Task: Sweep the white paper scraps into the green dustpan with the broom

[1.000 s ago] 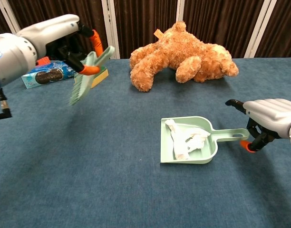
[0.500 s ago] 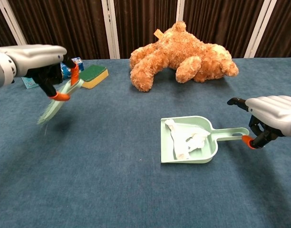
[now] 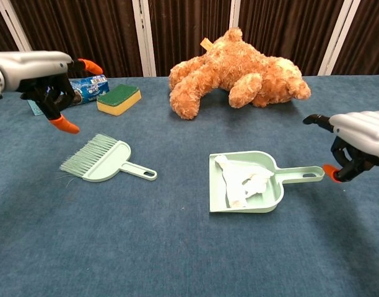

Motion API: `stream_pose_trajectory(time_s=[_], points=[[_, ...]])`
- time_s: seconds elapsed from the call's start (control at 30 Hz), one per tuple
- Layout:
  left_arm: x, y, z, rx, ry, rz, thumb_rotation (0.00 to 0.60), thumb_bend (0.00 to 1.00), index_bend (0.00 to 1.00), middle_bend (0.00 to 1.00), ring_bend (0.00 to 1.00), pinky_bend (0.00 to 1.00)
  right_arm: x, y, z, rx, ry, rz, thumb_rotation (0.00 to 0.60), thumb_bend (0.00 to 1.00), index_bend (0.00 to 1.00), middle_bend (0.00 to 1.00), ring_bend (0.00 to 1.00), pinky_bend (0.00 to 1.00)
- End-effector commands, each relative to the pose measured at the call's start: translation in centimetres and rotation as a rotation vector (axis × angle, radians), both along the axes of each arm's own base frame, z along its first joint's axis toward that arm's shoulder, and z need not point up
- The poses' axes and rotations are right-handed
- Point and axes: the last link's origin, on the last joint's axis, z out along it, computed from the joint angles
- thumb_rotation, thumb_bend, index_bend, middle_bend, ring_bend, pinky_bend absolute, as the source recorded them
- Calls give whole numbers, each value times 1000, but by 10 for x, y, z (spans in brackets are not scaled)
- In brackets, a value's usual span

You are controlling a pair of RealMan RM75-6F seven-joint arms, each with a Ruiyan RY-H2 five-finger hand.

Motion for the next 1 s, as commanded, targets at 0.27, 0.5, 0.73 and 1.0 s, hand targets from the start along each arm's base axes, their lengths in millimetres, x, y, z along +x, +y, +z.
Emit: stream_pose_trajectory(time_s=[0.27,0.5,0.73,1.0], points=[[-41,-68,56,7,-112,12,600,0,0,2,7,66,-29,22,52,-13,13,66,600,434,0,0,0,23],[-91,-139,93,49,-77,4,600,0,0,0,0,0,-65,56,101,-89,-40,51,600,400,0,0,0,0],[-127,-199,109,99,-75,-4,600,0,0,0,0,0,-90,102,139,-173,-74,122,600,399,0,0,0,0],[-157,-213,122,167,6,-6,600,0,0,0,0,0,-117,124,161,-231,-75,124,600,399,0,0,0,0]])
